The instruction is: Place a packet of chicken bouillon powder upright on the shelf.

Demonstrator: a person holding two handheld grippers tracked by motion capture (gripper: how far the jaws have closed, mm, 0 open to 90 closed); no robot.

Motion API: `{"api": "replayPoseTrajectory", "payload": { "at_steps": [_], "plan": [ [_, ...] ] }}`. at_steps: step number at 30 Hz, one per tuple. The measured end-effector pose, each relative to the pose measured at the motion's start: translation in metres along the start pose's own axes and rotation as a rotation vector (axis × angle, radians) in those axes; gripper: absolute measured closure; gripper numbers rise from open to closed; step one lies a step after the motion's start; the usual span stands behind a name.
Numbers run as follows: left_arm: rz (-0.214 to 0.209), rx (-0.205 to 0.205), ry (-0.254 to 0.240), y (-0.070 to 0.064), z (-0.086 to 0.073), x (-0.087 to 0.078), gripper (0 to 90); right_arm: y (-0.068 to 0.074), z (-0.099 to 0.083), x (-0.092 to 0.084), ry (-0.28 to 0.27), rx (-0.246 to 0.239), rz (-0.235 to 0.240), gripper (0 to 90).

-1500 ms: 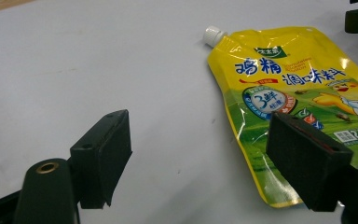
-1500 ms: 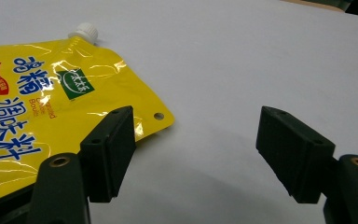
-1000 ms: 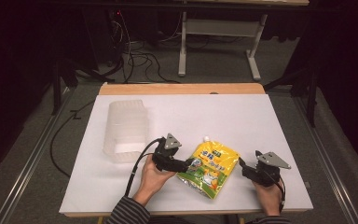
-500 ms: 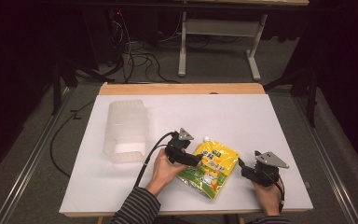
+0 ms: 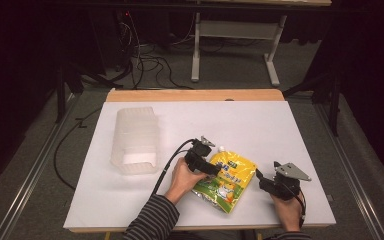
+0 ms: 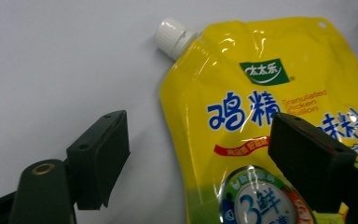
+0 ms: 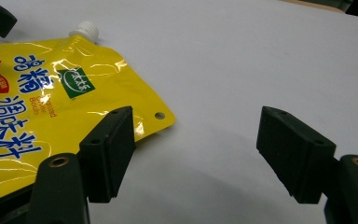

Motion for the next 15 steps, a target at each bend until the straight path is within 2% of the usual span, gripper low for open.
{"api": "replayPoseTrajectory", "payload": {
  "at_steps": [3,6,8,9,12,15],
  "plan": [
    [-0.006,0.002,0.013,-0.002,-0.001,0.004,19.2,0.000,0.000,0.001,0.002,-0.007,0.002,28.1],
    [0.007,0.004,0.012,-0.004,0.000,0.005,20.6,0.000,0.000,0.000,0.002,-0.002,0.000,28.1],
    [0.009,0.005,0.012,-0.005,-0.001,0.006,23.8,0.000,0.000,0.000,0.001,0.003,-0.001,28.0],
    [0.005,0.024,0.017,-0.008,-0.001,0.005,28.5,0.000,0.000,0.000,-0.001,0.003,-0.003,28.0],
    [0.012,0.035,0.021,-0.012,-0.002,0.006,36.3,0.001,0.000,0.001,0.003,-0.008,-0.007,28.0],
    [0.028,0.070,0.022,-0.016,-0.002,0.009,39.2,0.001,0.000,0.001,0.007,-0.011,-0.006,28.0]
  ]
}}
Point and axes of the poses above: each handheld gripper's, and its own axes: x roughly forward along the jaws, z roughly out of its top, y roughly to its left, the point moved 3 cm from there along x, roughly forward along the jaws, and after that the axes turned 11 degrees about -z, right-handed, at the moved point
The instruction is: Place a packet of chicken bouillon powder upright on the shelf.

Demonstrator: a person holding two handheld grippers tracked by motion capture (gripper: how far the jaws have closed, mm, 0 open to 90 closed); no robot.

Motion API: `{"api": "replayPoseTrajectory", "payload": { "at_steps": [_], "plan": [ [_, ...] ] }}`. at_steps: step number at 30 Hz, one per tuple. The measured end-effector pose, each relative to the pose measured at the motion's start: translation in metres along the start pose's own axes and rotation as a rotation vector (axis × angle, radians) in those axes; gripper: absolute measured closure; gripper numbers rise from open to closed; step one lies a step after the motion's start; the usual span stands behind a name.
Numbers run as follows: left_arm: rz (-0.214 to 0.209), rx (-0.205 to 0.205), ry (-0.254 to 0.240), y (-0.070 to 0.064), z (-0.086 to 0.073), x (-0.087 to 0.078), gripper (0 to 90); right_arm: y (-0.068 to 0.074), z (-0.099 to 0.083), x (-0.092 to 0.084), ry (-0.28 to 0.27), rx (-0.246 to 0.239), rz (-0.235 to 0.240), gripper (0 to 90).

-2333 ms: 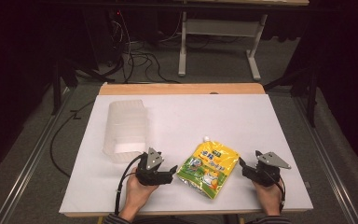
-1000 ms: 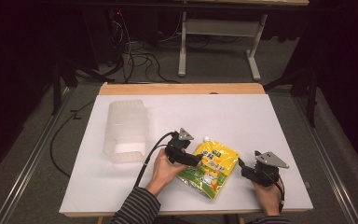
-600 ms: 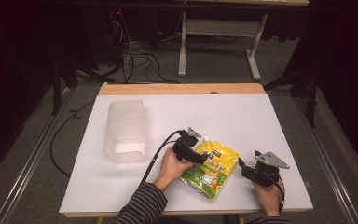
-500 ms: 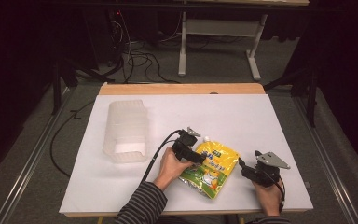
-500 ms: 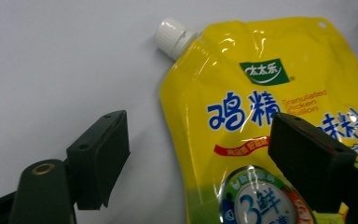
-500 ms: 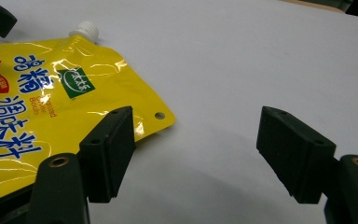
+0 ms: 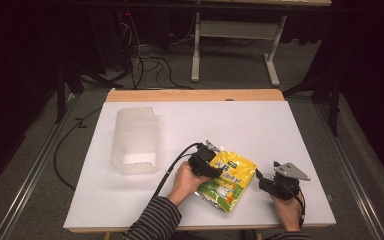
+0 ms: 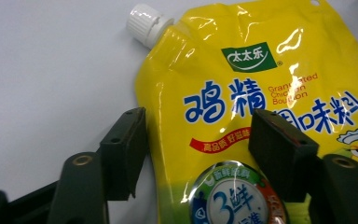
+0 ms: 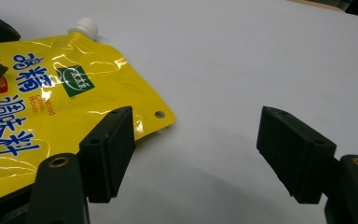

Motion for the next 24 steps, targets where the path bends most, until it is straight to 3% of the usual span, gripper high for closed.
{"api": "replayPoseTrajectory", "payload": {
  "at_steps": [4,11,14,18,24],
  "plan": [
    [0.043,0.029,0.017,-0.003,-0.001,-0.001,51.1,-0.001,0.000,0.000,-0.001,0.008,-0.002,28.0],
    [0.060,0.005,0.040,-0.003,0.000,-0.003,65.1,0.000,0.000,0.000,0.003,-0.006,-0.005,28.0],
    [0.050,-0.009,0.048,-0.002,0.001,-0.005,70.8,0.000,0.000,0.001,0.003,0.000,-0.002,28.0],
    [0.040,-0.023,0.020,0.000,-0.002,-0.006,78.2,0.000,0.000,0.001,0.005,-0.006,-0.004,28.0],
    [-0.035,-0.063,-0.018,0.005,0.000,-0.014,88.4,0.000,0.000,0.000,-0.002,0.005,0.002,27.9]
  ]
}}
Point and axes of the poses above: each handheld gripper's, and its own axes: x roughly forward along the jaws, z roughly out of its top, y roughly to its left, the point moved 3 cm from there along x, roughly forward along the jaws, and after that the axes turned 11 degrees about -z, right-handed, at the moved point
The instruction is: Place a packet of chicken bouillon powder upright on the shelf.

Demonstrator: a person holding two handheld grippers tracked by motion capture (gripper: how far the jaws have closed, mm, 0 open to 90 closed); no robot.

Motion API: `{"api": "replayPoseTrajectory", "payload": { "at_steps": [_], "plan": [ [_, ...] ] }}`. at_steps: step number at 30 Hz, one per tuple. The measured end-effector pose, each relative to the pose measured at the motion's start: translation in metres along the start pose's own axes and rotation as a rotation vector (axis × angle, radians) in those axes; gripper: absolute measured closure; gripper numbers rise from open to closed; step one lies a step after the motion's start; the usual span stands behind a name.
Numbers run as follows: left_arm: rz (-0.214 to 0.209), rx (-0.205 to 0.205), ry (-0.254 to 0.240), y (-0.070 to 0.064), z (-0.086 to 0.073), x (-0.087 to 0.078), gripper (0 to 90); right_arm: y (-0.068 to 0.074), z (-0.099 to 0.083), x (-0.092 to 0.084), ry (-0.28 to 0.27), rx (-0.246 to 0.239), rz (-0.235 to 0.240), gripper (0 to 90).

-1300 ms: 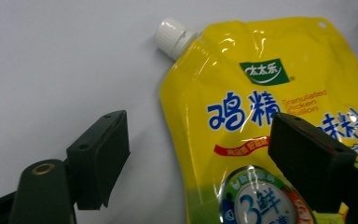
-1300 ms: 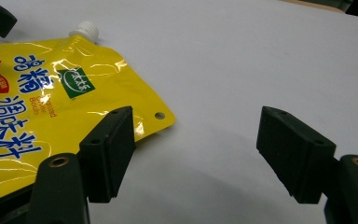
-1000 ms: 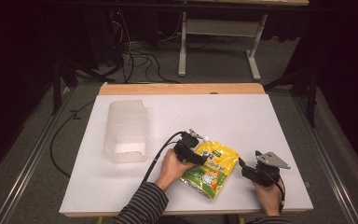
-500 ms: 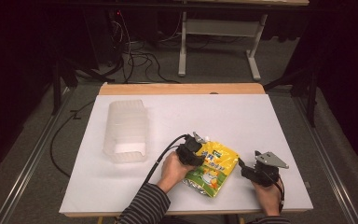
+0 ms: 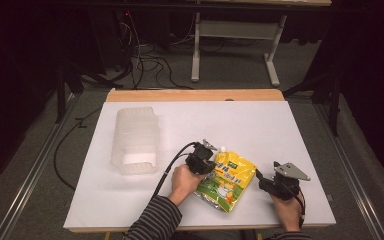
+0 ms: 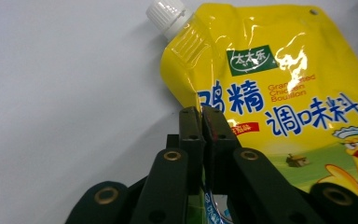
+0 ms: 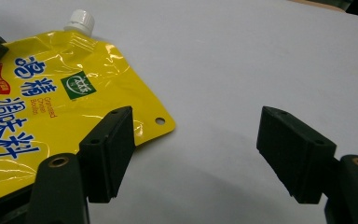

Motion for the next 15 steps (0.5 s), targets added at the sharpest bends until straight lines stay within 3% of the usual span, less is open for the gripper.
{"api": "replayPoseTrajectory", "payload": {
  "at_steps": [5,6,9,13,15],
  "plan": [
    [-0.033,0.013,-0.048,-0.002,0.002,-0.013,88.9,-0.001,0.000,-0.001,-0.007,0.013,0.011,27.9],
    [-0.032,0.025,-0.087,-0.004,0.005,-0.023,88.9,-0.004,0.000,-0.001,-0.013,0.044,0.027,27.8],
    [-0.027,0.035,-0.130,-0.004,0.008,-0.041,89.0,-0.006,-0.001,-0.003,-0.024,0.065,0.024,27.9],
    [-0.028,0.040,-0.168,-0.003,0.008,-0.059,89.1,-0.005,0.000,-0.003,-0.026,0.057,0.013,28.0],
    [-0.030,0.048,-0.212,-0.004,0.007,-0.077,89.1,-0.004,0.000,-0.002,-0.017,0.034,0.011,28.0]
  ]
}}
Point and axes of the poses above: each handheld gripper's, and its own axes: x roughly forward along the jaws, z roughly out of its top, y roughly to its left, the point moved 3 cm from there along x, roughly forward along the jaws, and after that the axes turned 11 degrees about -z, right-handed, at the moved point
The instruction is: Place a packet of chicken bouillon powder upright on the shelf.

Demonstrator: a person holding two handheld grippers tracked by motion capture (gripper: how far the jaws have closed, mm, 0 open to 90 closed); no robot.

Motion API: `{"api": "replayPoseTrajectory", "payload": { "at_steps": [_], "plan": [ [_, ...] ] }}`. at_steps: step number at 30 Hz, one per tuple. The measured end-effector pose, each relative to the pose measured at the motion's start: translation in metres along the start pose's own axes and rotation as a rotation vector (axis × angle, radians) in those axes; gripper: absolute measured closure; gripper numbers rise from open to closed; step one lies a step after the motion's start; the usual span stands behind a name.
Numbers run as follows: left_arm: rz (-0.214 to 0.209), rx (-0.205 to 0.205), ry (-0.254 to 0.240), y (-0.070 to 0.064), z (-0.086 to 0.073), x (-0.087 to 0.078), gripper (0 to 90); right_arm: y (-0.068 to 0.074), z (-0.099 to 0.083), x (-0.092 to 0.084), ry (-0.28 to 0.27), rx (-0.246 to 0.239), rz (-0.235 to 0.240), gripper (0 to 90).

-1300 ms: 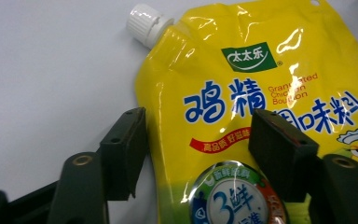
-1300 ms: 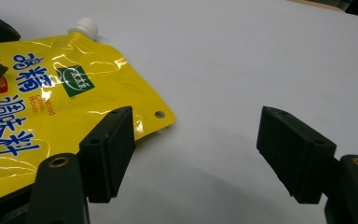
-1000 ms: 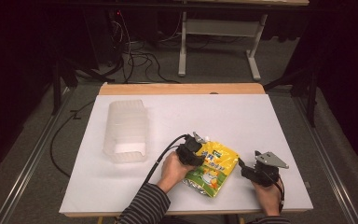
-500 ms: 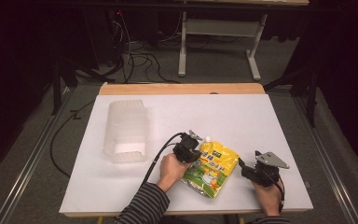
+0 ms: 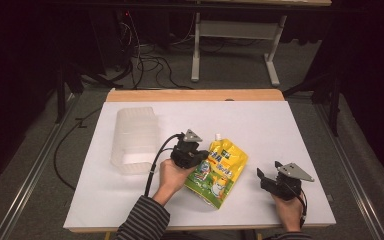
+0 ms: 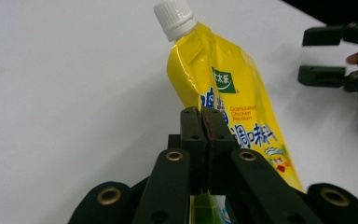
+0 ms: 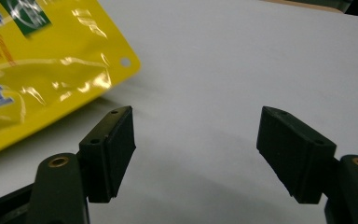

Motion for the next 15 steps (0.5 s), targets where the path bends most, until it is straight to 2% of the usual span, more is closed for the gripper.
{"api": "replayPoseTrajectory", "payload": {
  "at_steps": [3,5,10,14,15],
  "plan": [
    [-0.018,0.025,-0.035,-0.002,0.005,-0.014,89.1,0.000,0.000,0.000,-0.005,-0.001,0.000,28.0],
    [-0.013,0.031,-0.035,-0.005,0.008,-0.023,89.1,0.000,0.000,0.000,-0.001,0.005,-0.002,28.0],
    [0.004,0.093,-0.061,-0.014,0.016,-0.048,89.0,0.001,0.000,0.000,0.002,-0.008,-0.002,28.0],
    [0.006,0.096,-0.079,-0.013,0.019,-0.060,89.1,0.001,0.000,0.001,0.001,-0.017,-0.003,28.0],
    [0.007,0.090,-0.087,-0.011,0.020,-0.067,89.1,0.001,0.000,0.001,0.003,-0.014,-0.002,28.0]
  ]
}}
Point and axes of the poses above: each handheld gripper's, and its own axes: x roughly forward along the jaws, z roughly out of its top, y roughly to its left, the point moved 3 cm from there along x, roughly forward along the jaws, and after that the axes turned 11 degrees about -z, right-handed, at the moved point
